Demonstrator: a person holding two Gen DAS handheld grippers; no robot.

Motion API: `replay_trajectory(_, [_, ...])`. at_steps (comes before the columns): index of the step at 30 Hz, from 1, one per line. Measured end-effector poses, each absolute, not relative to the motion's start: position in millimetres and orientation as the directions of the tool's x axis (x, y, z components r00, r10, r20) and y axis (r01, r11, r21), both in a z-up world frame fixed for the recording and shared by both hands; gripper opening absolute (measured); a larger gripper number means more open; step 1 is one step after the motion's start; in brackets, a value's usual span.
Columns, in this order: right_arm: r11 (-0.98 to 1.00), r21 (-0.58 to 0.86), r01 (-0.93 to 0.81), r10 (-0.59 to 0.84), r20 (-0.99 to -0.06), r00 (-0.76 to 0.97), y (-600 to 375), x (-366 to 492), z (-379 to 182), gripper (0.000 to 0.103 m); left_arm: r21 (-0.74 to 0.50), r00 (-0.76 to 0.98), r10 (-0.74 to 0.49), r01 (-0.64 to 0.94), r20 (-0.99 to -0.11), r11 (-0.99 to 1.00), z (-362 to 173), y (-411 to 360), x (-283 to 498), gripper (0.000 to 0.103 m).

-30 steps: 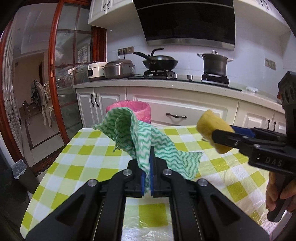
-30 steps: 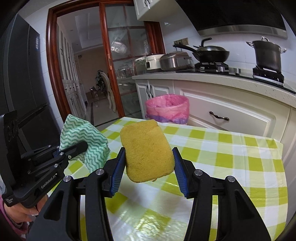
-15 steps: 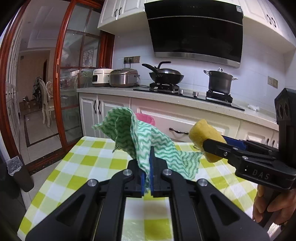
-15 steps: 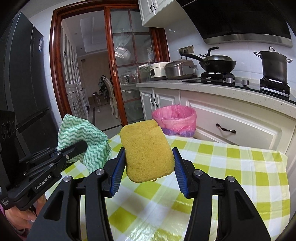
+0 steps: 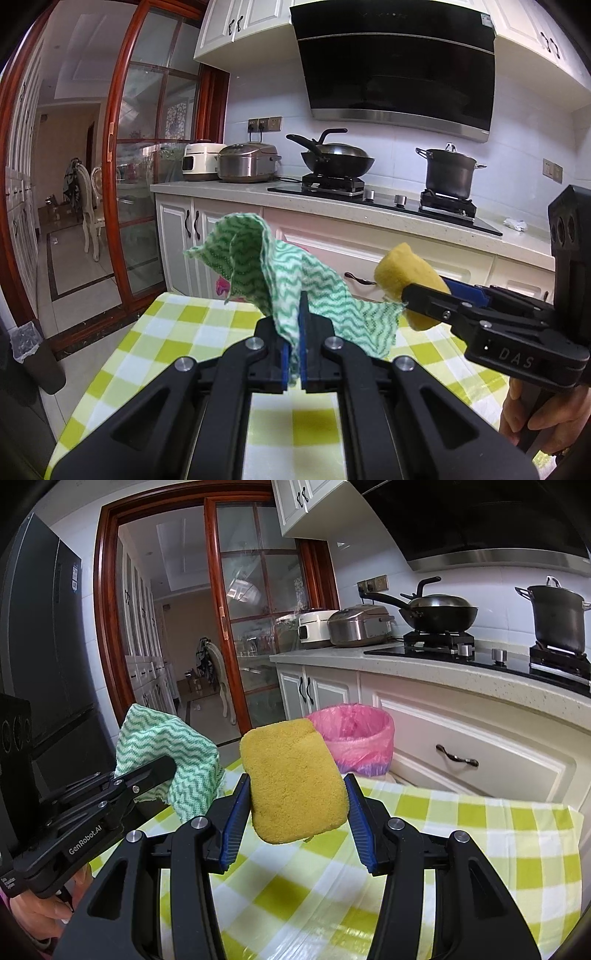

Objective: Collect trash
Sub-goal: 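Lift the sponge and green cloth and carry both toward the bin, then open both tools over the bin to drop the sponge and cloth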

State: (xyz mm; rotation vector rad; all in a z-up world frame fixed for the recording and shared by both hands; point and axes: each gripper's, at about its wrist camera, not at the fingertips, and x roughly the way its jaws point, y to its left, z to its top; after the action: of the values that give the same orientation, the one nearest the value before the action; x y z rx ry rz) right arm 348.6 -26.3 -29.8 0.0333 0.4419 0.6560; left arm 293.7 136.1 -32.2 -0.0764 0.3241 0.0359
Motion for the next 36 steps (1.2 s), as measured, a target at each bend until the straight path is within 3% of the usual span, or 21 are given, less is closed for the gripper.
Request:
replay_trajectory(11, [0.789,0.175,-0.589,0.604,-0.4,0.69,-13,440,-36,0.049,-0.069,0.948,0.034,-0.059,-0.316,0.996,-25,154,382,0.004])
replay_trajectory(26, [0.788,0.165,-0.594,0.599,-0.433,0.674,35,613,-54,0.049,-0.074,0.948,0.006,-0.031,-0.318,0.997,-34,210,563,0.004])
replay_trajectory(36, [0.778,0.209,-0.592,0.608,-0.488,0.626,59,717,-90,0.049,-0.111,0.923,-0.014,-0.031,-0.383,0.993,-79,251,666,0.005])
